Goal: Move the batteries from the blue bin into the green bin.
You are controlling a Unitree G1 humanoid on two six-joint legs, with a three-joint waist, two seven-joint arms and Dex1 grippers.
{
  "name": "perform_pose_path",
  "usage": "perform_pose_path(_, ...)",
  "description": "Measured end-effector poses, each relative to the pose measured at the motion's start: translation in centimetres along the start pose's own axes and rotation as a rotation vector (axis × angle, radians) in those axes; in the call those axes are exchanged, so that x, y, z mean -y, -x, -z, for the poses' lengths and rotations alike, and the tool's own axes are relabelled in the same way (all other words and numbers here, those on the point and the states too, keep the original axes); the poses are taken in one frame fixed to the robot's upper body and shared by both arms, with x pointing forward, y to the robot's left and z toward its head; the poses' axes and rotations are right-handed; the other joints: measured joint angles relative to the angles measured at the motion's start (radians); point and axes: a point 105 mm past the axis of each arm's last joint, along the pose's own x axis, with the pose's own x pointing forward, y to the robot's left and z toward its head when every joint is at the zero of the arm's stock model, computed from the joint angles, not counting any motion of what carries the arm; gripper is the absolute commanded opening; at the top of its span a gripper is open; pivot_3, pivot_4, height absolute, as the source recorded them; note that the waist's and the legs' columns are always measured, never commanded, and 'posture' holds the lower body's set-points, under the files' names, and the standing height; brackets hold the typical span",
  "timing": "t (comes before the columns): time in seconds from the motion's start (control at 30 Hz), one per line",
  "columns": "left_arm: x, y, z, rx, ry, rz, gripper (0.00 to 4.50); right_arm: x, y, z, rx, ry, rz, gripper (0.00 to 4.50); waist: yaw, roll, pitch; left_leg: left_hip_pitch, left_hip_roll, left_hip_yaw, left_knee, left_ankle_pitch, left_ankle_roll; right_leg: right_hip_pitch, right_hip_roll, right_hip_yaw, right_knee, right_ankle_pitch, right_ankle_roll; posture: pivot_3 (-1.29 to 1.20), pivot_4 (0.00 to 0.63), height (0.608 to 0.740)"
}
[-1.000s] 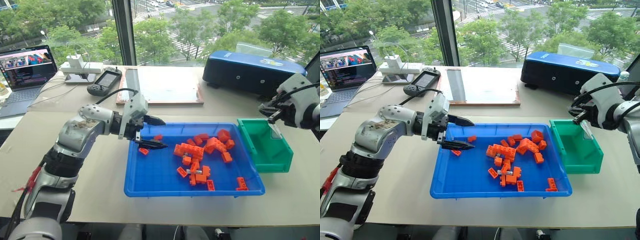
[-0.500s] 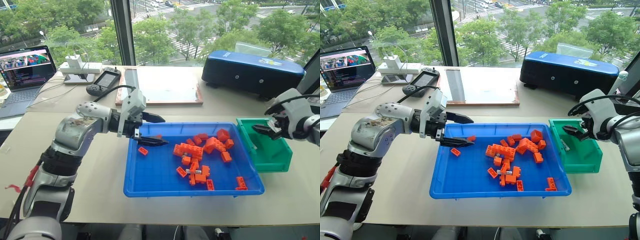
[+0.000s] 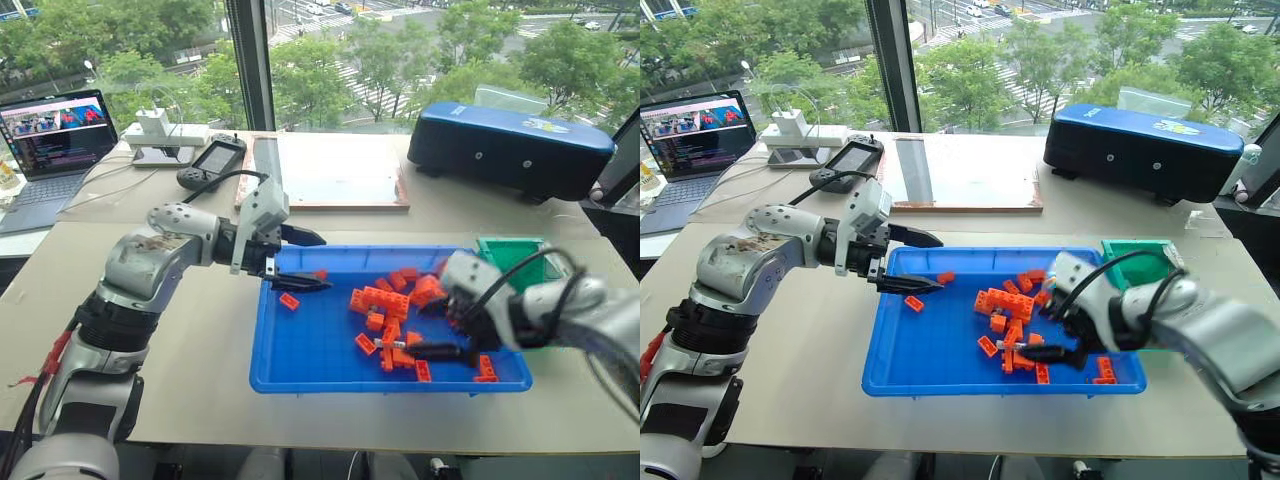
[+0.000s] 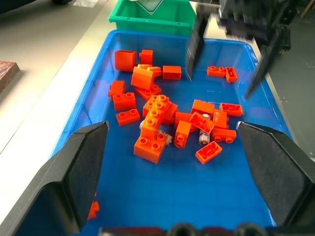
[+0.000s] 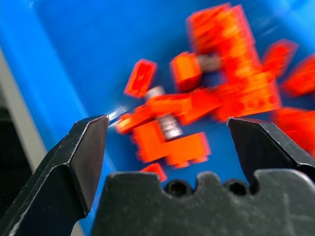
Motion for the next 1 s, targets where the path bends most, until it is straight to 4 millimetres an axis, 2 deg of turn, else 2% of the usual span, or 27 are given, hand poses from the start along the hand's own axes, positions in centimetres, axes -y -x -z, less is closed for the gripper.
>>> perform_pose_path(0.2,0.0,0.1,0.0,-0.003,-0.001,-0.003,4.5,0.4,-1.2,1.9,-0.073,0.009,0.036,4.49,-0.001,0.0,0.0,0.0,0.0,0.0,0.0,0.0,0.0,0.0,0.0,0.0,0.0,0.0,0.0,0.0,0.15,0.732)
perform_pose_path(0.47,-0.1,0.1,0.0,-0.004,-0.003,-0.01,4.5,2.0,-0.9,2.2,-0.086,0.058,0.088,4.49,-0.001,0.0,0.0,0.0,0.0,0.0,0.0,0.0,0.0,0.0,0.0,0.0,0.0,0.0,0.0,0.0,0.15,0.732)
perform_pose_path(0.57,-0.1,0.1,0.0,-0.003,-0.003,-0.014,4.5,2.5,-0.7,1.8,-0.078,0.077,0.1,3.73,-0.002,0.0,0.0,0.0,0.0,0.0,0.0,0.0,0.0,0.0,0.0,0.0,0.0,0.0,0.0,0.0,0.15,0.732)
perform_pose_path(0.67,-0.1,0.1,0.0,-0.003,-0.004,-0.016,4.5,2.6,-0.7,1.8,-0.077,0.084,0.095,2.78,-0.001,0.0,0.0,0.0,0.0,0.0,0.0,0.0,0.0,0.0,0.0,0.0,0.0,0.0,0.0,0.0,0.15,0.732)
perform_pose_path(1.0,-0.1,0.2,-0.1,-0.011,-0.013,-0.02,4.5,2.1,-1.5,2.0,-0.097,0.131,0.057,2.78,-0.001,0.0,0.0,0.0,0.0,0.0,0.0,0.0,0.0,0.0,0.0,0.0,0.0,0.0,0.0,0.0,0.15,0.732)
